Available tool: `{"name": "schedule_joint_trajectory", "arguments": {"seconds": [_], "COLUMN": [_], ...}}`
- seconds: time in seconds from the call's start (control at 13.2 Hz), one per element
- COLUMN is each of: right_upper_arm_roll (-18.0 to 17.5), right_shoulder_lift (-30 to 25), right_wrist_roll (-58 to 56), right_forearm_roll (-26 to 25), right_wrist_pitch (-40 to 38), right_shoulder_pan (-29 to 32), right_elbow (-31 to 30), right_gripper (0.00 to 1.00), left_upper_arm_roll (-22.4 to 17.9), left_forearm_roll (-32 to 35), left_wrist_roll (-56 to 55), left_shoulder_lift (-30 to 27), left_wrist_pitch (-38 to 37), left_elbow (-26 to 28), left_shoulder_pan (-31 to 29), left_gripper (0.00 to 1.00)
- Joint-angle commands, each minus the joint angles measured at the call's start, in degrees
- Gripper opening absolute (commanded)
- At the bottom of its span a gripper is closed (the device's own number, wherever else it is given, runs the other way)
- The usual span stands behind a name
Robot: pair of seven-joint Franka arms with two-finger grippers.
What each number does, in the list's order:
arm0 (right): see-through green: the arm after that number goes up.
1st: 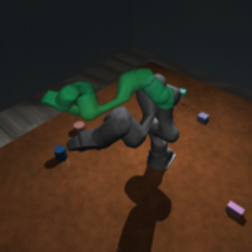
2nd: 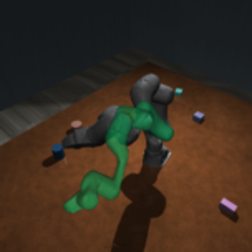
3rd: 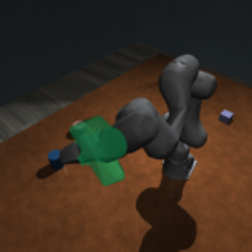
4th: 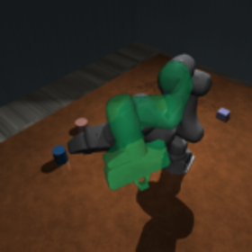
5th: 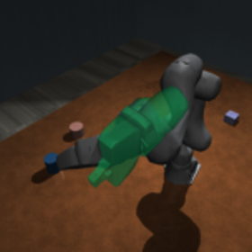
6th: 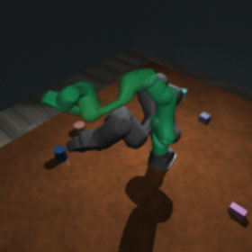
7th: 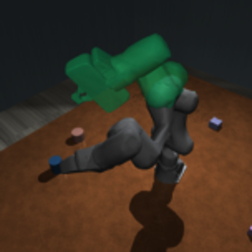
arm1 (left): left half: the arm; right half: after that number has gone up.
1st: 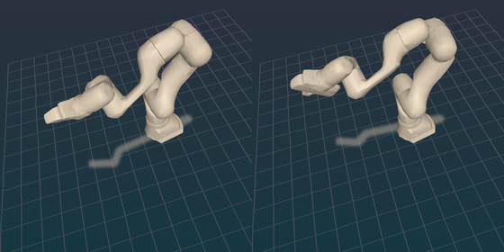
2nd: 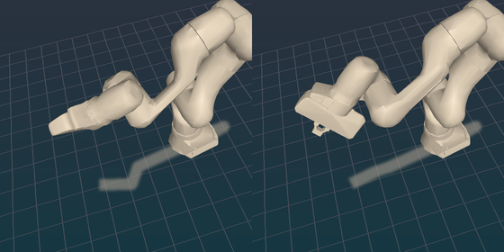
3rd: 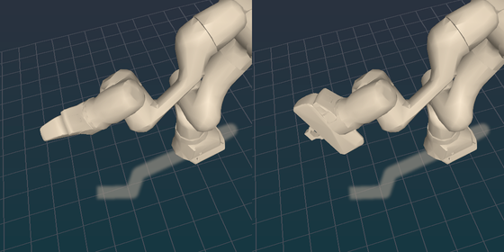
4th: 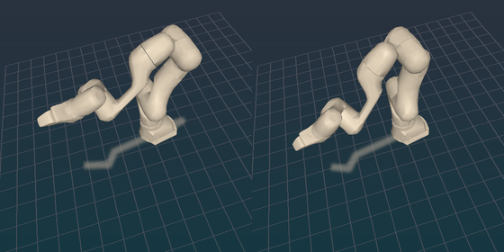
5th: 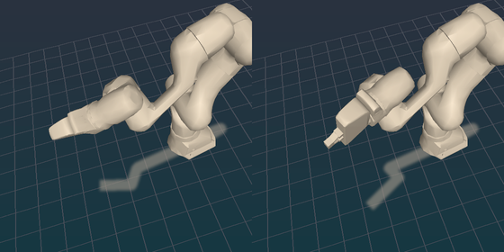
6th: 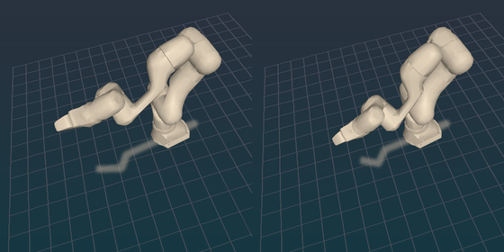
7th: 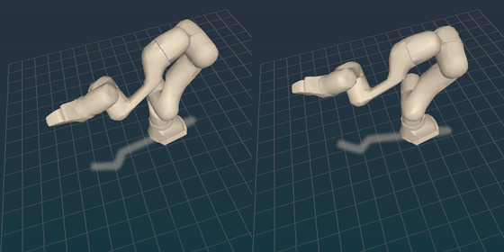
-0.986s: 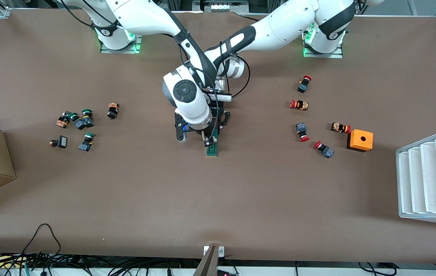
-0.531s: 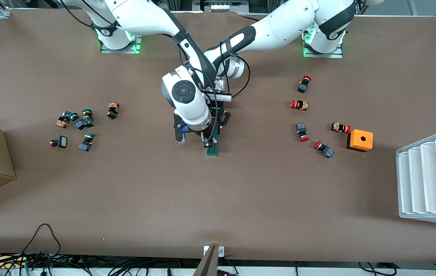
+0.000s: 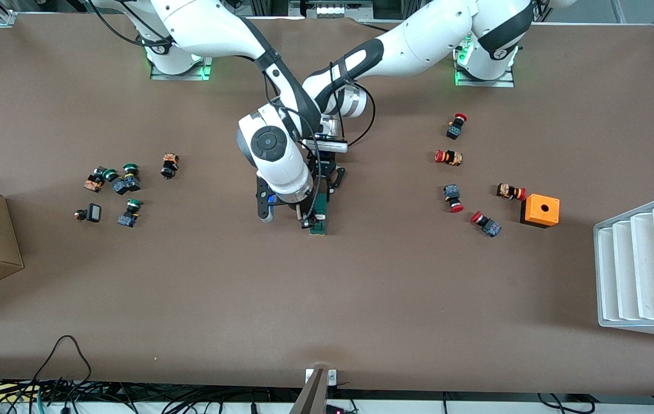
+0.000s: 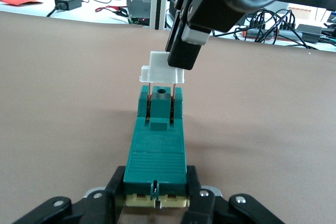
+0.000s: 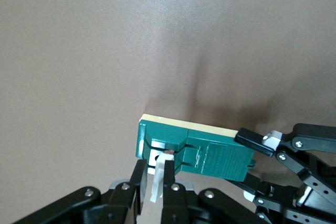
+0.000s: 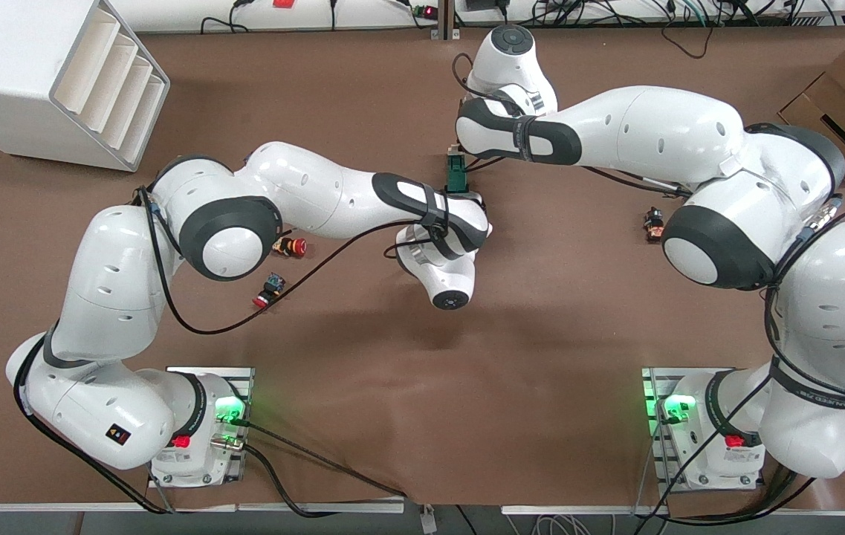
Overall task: Close load switch with both arms
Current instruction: 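Push the white handle down into the contacts with the right gripper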
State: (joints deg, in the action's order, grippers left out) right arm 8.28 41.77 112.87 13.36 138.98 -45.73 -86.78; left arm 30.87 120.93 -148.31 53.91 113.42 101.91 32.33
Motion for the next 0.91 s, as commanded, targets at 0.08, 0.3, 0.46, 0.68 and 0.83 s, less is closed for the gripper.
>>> {"name": "schedule_joint_trajectory", "arguments": {"seconds": [0.08,0.3,0.46,0.68,0.83], "right_upper_arm_roll": [-0.5,-0.5,-0.5,-0.5,-0.5], "right_shoulder_lift": [2.3,3.7,4.1,5.2,6.3], "right_wrist_roll": [0.2,0.2,0.1,-0.1,-0.1], "right_forearm_roll": [0.0,0.0,0.0,0.0,0.0], "right_wrist_pitch": [-0.6,-0.6,-0.4,-0.5,-0.6], "right_shoulder_pan": [0.4,0.4,0.6,1.4,2.0], "right_elbow": [3.1,4.3,4.7,6.4,7.9], "right_gripper": [0.18,0.18,0.18,0.19,0.2], "left_upper_arm_roll": [-0.3,-0.3,-0.3,-0.3,-0.3], "left_forearm_roll": [1.4,1.4,1.4,1.4,1.4], "left_wrist_roll": [-2.0,-2.0,-2.0,-2.0,-2.0], "left_shoulder_lift": [0.9,0.9,0.9,0.9,0.9], "left_wrist_pitch": [0.5,0.5,0.5,0.5,0.5], "left_elbow": [-2.1,-2.1,-2.1,-2.1,-2.1], "left_shoulder_pan": [1.3,1.3,1.3,1.3,1.3], "left_gripper": [0.45,0.45,0.45,0.45,0.45]}}
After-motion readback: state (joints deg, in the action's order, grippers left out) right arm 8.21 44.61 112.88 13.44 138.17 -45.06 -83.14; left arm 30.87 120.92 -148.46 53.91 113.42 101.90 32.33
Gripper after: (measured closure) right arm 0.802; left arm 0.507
